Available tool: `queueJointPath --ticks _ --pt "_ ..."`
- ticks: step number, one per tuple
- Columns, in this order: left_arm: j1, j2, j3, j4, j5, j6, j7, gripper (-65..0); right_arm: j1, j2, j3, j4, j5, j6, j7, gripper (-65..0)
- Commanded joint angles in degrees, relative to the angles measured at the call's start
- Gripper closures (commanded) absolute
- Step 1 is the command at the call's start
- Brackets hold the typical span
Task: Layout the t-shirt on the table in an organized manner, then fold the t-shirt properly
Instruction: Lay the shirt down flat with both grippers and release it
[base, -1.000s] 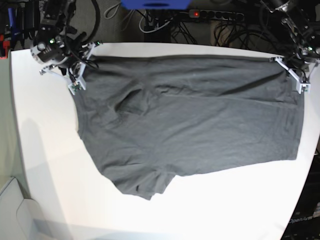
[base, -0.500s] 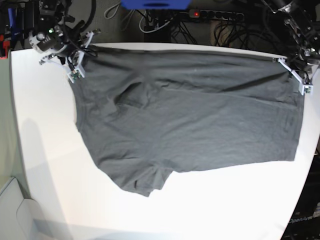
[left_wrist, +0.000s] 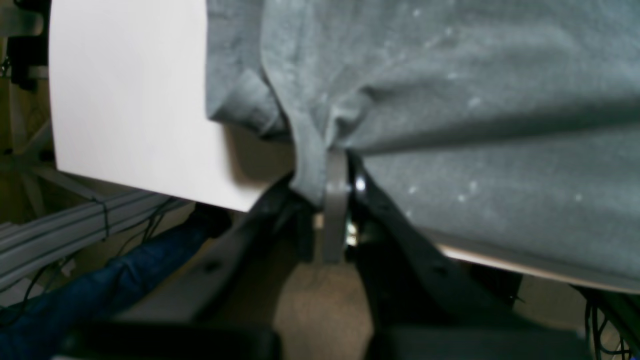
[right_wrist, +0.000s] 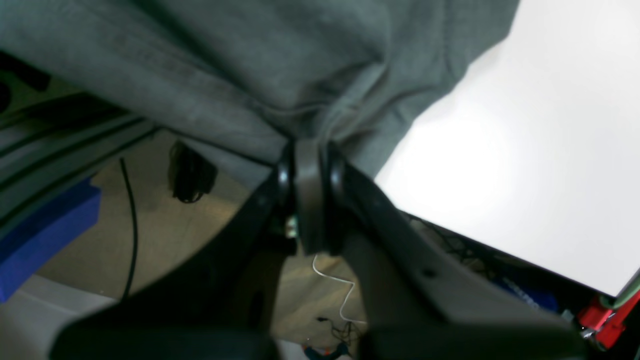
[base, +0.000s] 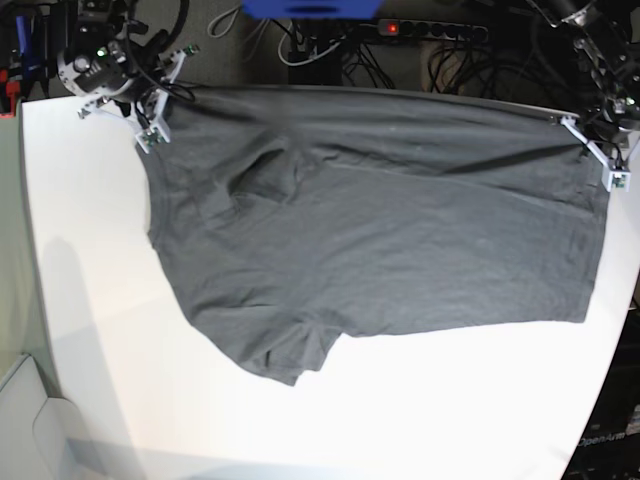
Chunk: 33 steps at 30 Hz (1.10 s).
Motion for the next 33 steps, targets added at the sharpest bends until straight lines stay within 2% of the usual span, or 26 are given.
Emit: queueJointPath --ticks 1,5,11,15,17,21,24,33 --pt "0.11 -1.16 -0.35 0.82 -0.06 0.31 -0.53 -0.3 -0.02 0.32 0.23 0.89 -0.10 -0.21 0.17 0.0" --pt "0.20 -0.81 -0.62 0.82 0.03 0.31 -0.53 -0.3 -0.02 0.32 0.23 0.89 -0.10 -0.21 0.17 -1.9" --pt "1.69 -0.99 -0.53 0.82 0.03 0.31 -0.44 -0.5 -0.20 0.32 0.49 0.98 -0.10 -0.21 0.17 -16.6" --pt "2.84 -1.16 -0.44 0.82 0.03 0.31 -0.44 -1.6 -0.99 0.50 0.58 1.42 -0.10 -0.21 0.17 -21.7" --pt "2.84 -1.16 -0.35 0.90 0.03 0.31 -0.44 -6.9 -1.16 0.41 0.58 1.51 -0.10 -0.21 0.17 -22.7" --pt "2.66 -0.72 -0.35 1.17 0.03 0.31 -0.53 -26.4 -1.25 0.41 0.58 1.51 -0.10 -0.21 0.17 -22.9" --pt "2.75 -0.72 -0.35 1.52 -0.50 0.31 -0.70 -36.1 -1.25 0.59 0.58 1.51 -0.10 -0.21 0.17 -22.9" --pt "2.84 -0.81 -0.71 2.31 -0.68 0.31 -1.14 -42.2 -1.34 2.43 3.22 1.51 -0.10 -0.21 0.17 -23.0"
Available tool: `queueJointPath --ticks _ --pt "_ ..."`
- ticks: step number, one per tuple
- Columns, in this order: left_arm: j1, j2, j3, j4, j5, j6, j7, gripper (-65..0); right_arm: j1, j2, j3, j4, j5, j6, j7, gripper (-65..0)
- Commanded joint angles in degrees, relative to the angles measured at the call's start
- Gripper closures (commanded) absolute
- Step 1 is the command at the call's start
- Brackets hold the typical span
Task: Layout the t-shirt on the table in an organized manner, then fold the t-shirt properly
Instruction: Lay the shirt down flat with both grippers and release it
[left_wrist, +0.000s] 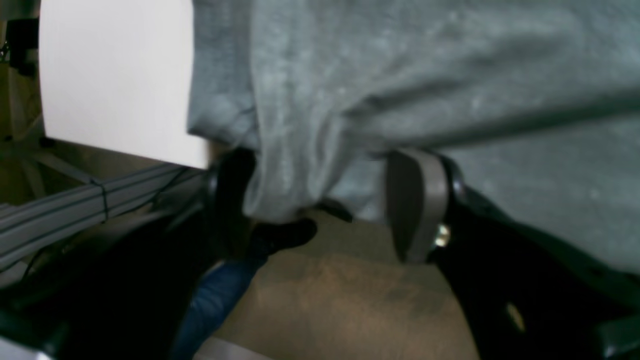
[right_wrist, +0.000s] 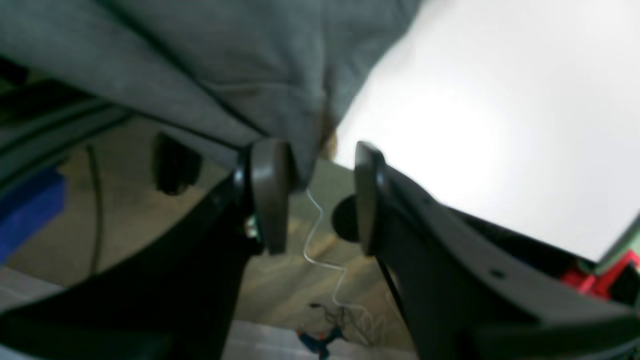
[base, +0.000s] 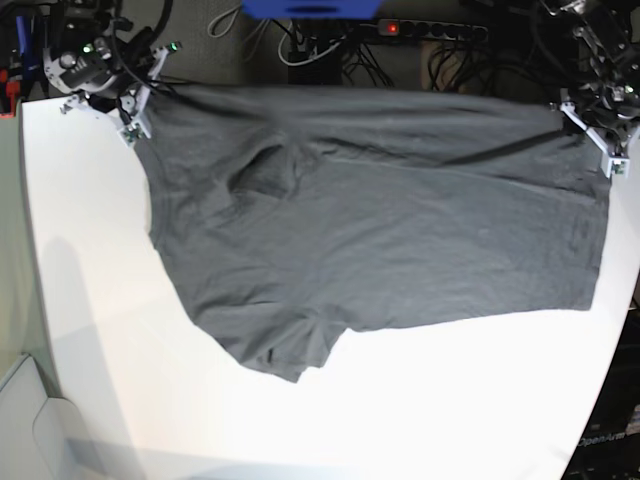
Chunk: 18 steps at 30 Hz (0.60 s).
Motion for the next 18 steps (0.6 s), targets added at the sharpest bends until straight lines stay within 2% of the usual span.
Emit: queueJointPath --ticks 1,8,14,18 --pt "-0.03 -0.99 -0.38 2.10 -0.28 0.28 -0.86 -42.7 -0.16 0.45 0.75 1.07 -0.10 -0.21 0.20 -23.0" --pt "-0.29 -0.90 -0.38 8.60 -0.20 0.20 -0.24 -42.9 -0.16 2.56 1.81 1.07 -0.10 -0.21 0.11 -23.0" --pt "-1.35 -1.25 -0.38 10.54 -0.11 0.28 -0.24 -42.9 -0.25 2.73 1.98 1.07 -0.19 -0.21 0.11 -22.9" --pt "-3.46 -1.25 -0.38 10.36 0.33 0.28 -0.24 -42.9 0.54 2.73 5.50 1.07 -0.19 -0.21 0.11 -22.9"
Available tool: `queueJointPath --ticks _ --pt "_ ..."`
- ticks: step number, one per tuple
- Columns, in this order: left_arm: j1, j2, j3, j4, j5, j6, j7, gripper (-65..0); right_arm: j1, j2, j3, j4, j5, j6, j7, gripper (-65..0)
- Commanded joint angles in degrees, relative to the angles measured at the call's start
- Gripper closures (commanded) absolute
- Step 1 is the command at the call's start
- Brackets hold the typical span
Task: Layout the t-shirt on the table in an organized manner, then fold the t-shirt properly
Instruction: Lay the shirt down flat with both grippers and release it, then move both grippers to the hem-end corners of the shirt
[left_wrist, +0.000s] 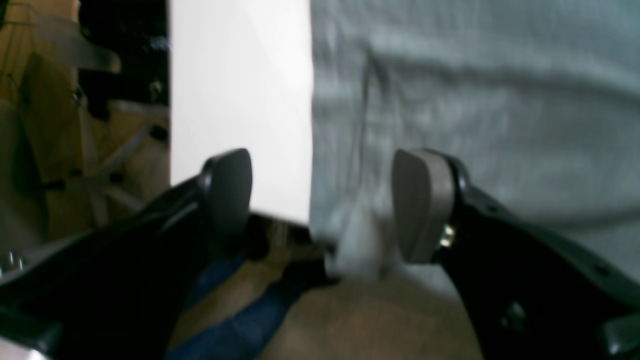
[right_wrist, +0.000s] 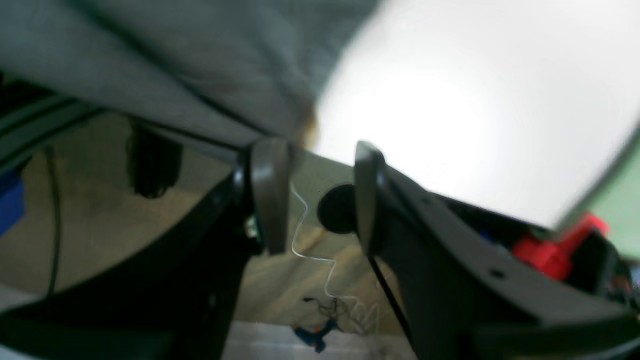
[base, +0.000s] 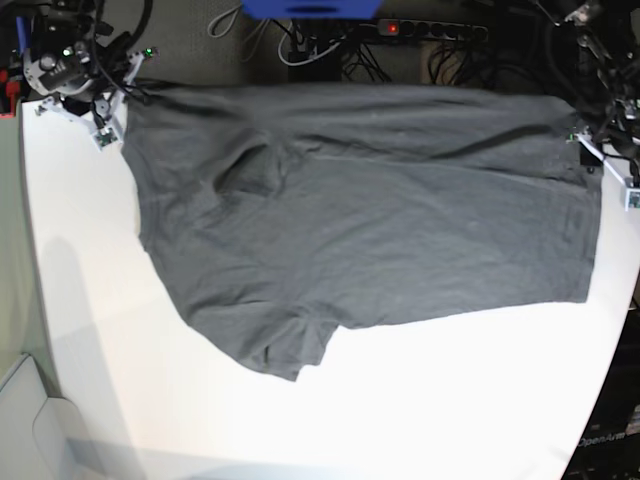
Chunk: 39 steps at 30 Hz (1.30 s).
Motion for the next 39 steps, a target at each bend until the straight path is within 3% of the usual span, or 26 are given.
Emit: queueJointPath --ticks 1,7,12,18,25,31,39 --pt "-0.22 -1.03 -0.25 0.98 -0.19 0.31 -0.68 -42.9 0.31 0.70 0.83 1.07 0.12 -0.21 0.17 -22.9" --pt "-3.30 -0.77 -0.34 1.07 -0.19 1.01 -0.68 -42.9 3.91 1.84 3.11 1.07 0.12 -0.21 0.09 -22.9" --pt "-7.69 -0.77 -0.34 0.46 -0.11 1.01 -0.68 -42.9 12.70 1.75 2.67 0.81 0.12 -0.21 -0.09 -23.0" --pt "-15.96 -1.12 -0.16 -5.35 0.07 1.10 -0.68 -42.9 25.63 1.75 -6.38 -2.62 0.03 -0.21 -0.18 -29.9" --pt "-25.63 -1.21 0.10 -14.05 7.28 1.10 -1.56 -42.9 42.50 1.75 -15.17 -24.69 0.12 -0.21 1.32 -40.6" --pt "-29.32 -1.21 0.10 -19.85 11.59 1.10 -9.65 -42.9 54.11 1.84 -15.53 -46.49 0.03 -0.21 14.24 -41.4" --pt "-29.14 -1.21 0.10 -19.94 12.47 1.10 -10.53 -42.9 63.08 5.89 -15.44 -70.14 0.12 -0.21 33.14 -41.6"
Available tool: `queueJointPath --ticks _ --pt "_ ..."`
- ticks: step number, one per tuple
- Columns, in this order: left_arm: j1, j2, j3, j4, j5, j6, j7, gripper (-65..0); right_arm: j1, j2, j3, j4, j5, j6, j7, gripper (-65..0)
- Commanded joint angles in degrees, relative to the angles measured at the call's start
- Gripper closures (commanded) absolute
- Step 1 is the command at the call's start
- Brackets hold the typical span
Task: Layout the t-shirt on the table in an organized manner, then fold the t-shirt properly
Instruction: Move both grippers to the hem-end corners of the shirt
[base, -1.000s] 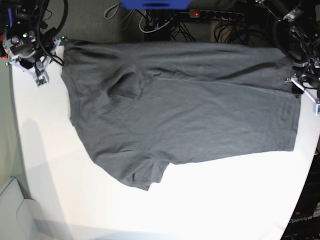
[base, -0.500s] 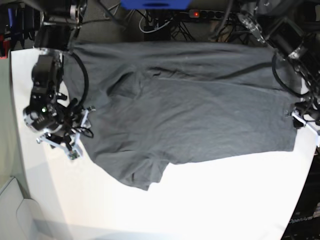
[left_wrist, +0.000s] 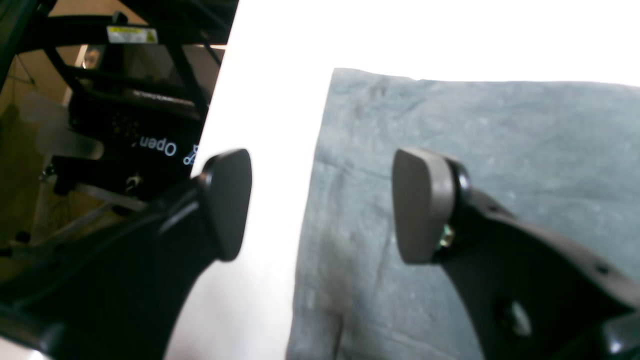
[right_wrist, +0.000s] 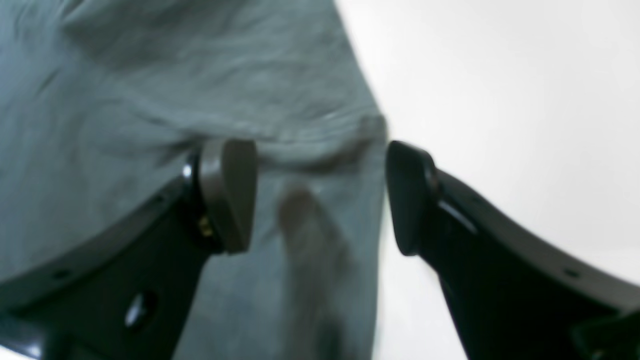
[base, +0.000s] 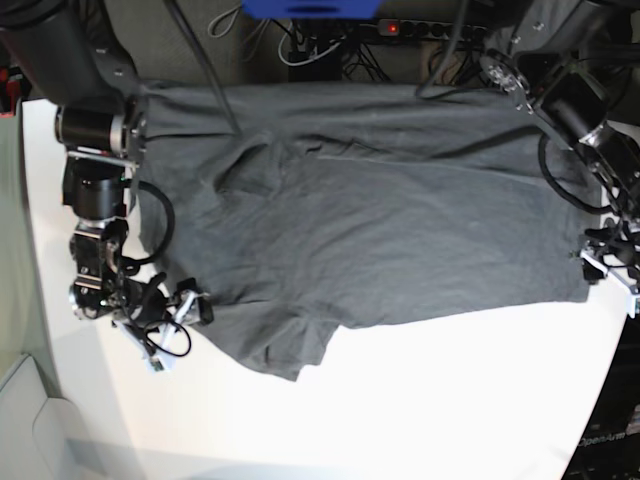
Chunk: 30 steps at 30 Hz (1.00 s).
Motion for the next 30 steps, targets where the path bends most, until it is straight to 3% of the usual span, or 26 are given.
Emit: queueJointPath --ticks 1,5,11,24,27,30 --pt "-1.12 -0.90 -0.05 1.06 -0.63 0.24 -0.87 -42.9 2.29 0.90 0.04 -0.86 0.62 0.14 2.79 -41.6" --pt "-0.77 -0.90 -0.05 1.06 -0.63 0.24 -0.78 -42.9 3.09 1.52 -0.14 -5.17 0.62 0.14 9.74 -41.6" --pt "0.11 -0.46 0.13 1.06 -0.63 0.24 -0.78 -42.9 2.47 2.40 -0.23 -6.67 0.62 0.14 13.87 -41.6" --pt "0.90 -0.46 0.13 0.98 -0.63 0.24 -0.78 -42.9 -3.16 2.13 -0.32 -6.67 0.62 0.14 15.81 -40.8" --pt "0.90 -0.37 0.13 0.98 -0.63 0.24 -1.04 -42.9 -3.51 2.13 -0.32 -6.67 0.62 0.14 15.81 -34.6" --pt "0.90 -0.55 0.13 0.54 -0.63 0.24 -1.31 -42.9 -3.60 2.13 -0.32 -6.67 0.62 0.14 15.81 -20.6"
